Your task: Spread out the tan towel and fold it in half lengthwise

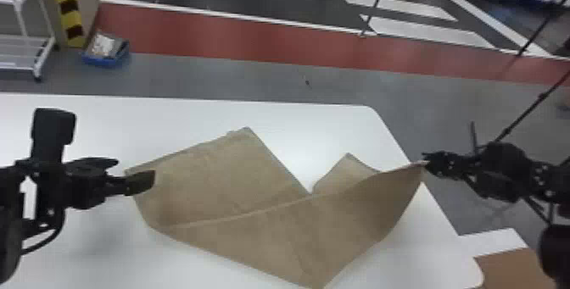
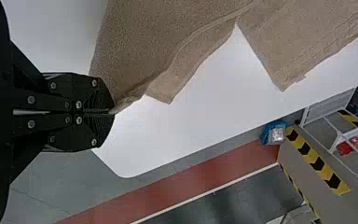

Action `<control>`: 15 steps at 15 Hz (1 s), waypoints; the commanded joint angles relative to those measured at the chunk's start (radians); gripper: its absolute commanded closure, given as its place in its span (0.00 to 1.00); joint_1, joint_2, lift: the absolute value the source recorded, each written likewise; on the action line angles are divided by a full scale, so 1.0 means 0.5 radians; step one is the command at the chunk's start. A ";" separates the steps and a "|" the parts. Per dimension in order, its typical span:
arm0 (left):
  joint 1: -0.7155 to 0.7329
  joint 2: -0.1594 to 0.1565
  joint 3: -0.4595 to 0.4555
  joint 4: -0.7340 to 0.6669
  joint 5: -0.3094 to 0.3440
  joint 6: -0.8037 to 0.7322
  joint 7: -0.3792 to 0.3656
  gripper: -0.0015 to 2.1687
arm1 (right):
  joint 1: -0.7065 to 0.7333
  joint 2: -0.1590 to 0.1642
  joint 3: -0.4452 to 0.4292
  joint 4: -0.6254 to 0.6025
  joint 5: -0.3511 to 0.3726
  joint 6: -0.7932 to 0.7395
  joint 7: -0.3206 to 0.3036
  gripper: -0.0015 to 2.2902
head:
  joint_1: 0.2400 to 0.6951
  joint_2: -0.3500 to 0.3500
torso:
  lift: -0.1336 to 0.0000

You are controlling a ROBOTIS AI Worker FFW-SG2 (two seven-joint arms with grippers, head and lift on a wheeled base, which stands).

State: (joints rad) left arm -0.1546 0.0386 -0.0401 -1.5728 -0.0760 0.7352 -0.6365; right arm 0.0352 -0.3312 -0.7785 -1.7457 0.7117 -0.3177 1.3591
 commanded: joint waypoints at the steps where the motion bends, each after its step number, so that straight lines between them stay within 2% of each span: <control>1: -0.010 -0.007 -0.036 0.010 0.017 0.001 0.000 0.05 | 0.000 0.003 0.008 0.012 0.000 -0.004 0.016 0.95 | 1.00 0.00 | 0.11; 4: -0.010 -0.010 -0.036 0.022 0.023 0.001 0.003 0.09 | -0.024 0.003 0.069 0.028 0.012 -0.004 0.016 0.95 | 1.00 0.00 | 0.11; 6: -0.010 -0.010 -0.036 0.041 0.014 -0.005 0.003 0.19 | -0.040 0.000 0.084 0.040 0.022 -0.010 0.016 0.94 | 1.00 0.00 | 0.11; 8: -0.010 -0.010 -0.049 0.047 0.008 -0.005 0.003 0.47 | -0.043 0.003 0.094 0.040 0.022 -0.004 0.016 0.95 | 1.00 0.00 | 0.11; 10: -0.010 -0.010 -0.049 0.047 0.008 0.001 0.003 0.79 | -0.043 0.000 0.094 0.043 0.022 -0.004 0.016 0.95 | 1.00 0.00 | 0.11; 12: 0.033 -0.007 -0.030 0.007 0.005 0.007 0.000 0.95 | -0.049 0.000 0.084 0.043 0.022 -0.004 0.016 0.95 | 1.00 0.00 | 0.11; 15: 0.085 0.006 -0.021 -0.091 -0.001 0.044 -0.025 0.99 | -0.049 0.000 0.075 0.043 0.019 -0.004 0.016 0.95 | 1.00 0.00 | 0.11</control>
State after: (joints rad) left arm -0.1235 0.0377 -0.0508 -1.6013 -0.0751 0.7433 -0.6456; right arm 0.0105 -0.3313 -0.7394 -1.7242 0.7223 -0.3200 1.3591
